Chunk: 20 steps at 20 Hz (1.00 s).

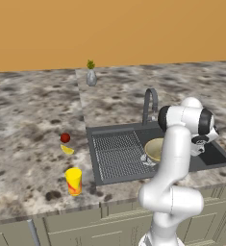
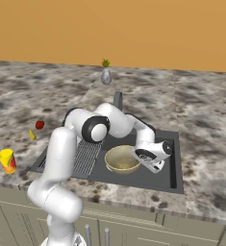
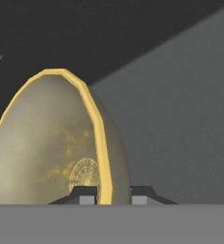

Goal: Remove the lemon wedge and bell pepper from the sink. Then move the bowl and cup from the counter to the sink for washing.

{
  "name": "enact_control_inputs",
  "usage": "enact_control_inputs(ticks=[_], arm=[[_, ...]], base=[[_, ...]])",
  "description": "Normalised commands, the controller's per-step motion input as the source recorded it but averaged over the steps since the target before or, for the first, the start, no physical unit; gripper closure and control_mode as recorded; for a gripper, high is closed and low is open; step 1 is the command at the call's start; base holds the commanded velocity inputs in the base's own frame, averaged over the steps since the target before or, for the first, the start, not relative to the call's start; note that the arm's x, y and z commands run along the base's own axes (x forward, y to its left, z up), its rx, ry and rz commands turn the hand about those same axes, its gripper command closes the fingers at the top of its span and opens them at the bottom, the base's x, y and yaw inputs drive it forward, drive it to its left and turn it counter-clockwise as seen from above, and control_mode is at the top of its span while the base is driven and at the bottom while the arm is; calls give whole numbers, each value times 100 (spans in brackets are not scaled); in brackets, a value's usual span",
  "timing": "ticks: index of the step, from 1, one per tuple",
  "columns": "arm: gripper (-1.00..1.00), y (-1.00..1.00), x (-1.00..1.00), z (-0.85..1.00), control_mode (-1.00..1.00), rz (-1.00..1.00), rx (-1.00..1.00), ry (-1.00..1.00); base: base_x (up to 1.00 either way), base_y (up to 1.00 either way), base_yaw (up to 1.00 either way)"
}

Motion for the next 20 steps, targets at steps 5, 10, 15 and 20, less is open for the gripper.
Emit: enact_control_inputs(ticks=[5, 10, 15, 20], arm=[[100, 0, 11, -16, -100, 1, 0, 0], [100, 0, 10, -15, -100, 1, 0, 1], [100, 2, 10, -13, -100, 1, 0, 1], [100, 6, 11, -10, -100, 0, 0, 0]], base=[[0, 0, 0], [0, 0, 0], [0, 0, 0], [0, 0, 0]])
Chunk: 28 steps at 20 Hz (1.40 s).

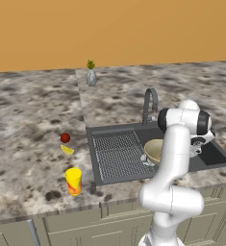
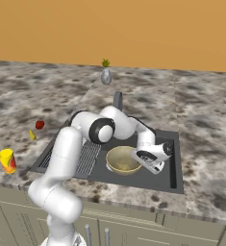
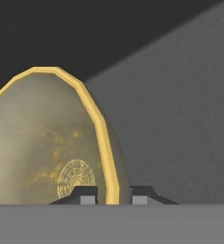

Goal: Remove the lemon wedge and bell pepper from the sink. Then move the bowl and cup from the counter to the sink for washing.

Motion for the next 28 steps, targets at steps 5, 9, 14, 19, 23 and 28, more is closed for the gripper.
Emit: enact_control_inputs(ticks=[5, 9, 14, 19, 23, 28], arm=[[100, 15, 3, -1, -100, 0, 0, 0], [100, 22, 0, 0, -100, 0, 0, 0], [100, 26, 0, 0, -100, 0, 0, 0], [100, 24, 5, 0, -100, 0, 0, 0], [100, 22, 7, 0, -100, 0, 0, 0], [100, 19, 9, -2, -100, 0, 0, 6]], base=[[0, 0, 0], [0, 0, 0], [0, 0, 0], [0, 0, 0], [0, 0, 0], [0, 0, 0]])
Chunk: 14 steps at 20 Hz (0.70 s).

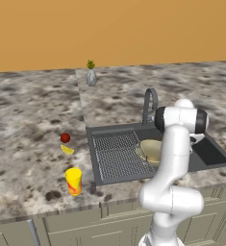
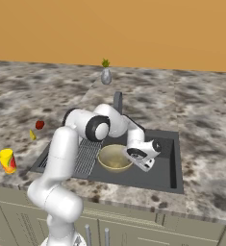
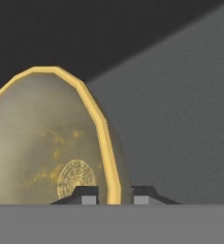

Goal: Remove the lemon wedge and bell pepper from the sink. Then move the bowl and cup from the counter to the sink for washing.

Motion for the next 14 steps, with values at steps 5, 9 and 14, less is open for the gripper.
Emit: enact_control_inputs(ticks=[5, 9, 14], arm=[[100, 16, 9, -2, -100, 0, 0, 6], [100, 19, 6, -3, -100, 0, 0, 4], [100, 14, 5, -4, -100, 0, 0, 2]], base=[[0, 0, 0], [0, 0, 0], [0, 0, 0]])
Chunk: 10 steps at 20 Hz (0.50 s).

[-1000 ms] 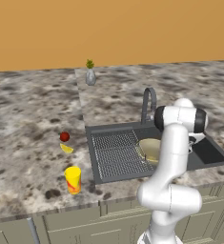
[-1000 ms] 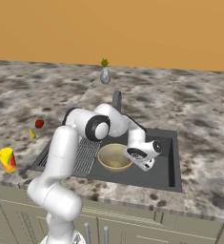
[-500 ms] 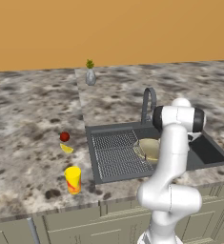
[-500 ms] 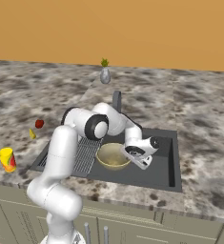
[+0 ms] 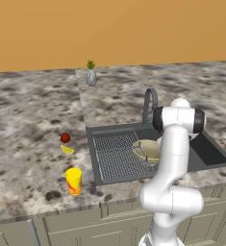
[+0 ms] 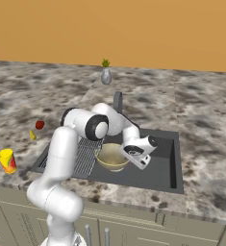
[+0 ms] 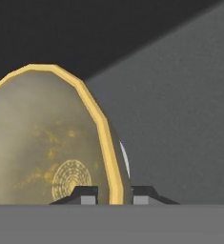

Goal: Remove the lemon wedge and bell pepper from the sink. Then move the bowl and cup from the counter to the sink for washing.

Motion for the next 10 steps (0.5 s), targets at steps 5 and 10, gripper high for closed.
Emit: enact_control_inputs(ticks=[5, 10], arm=[[100, 5, 4, -4, -100, 0, 0, 1], [-100, 1, 7, -4, -100, 0, 0, 1]], base=[[0, 0, 0], [0, 0, 0]])
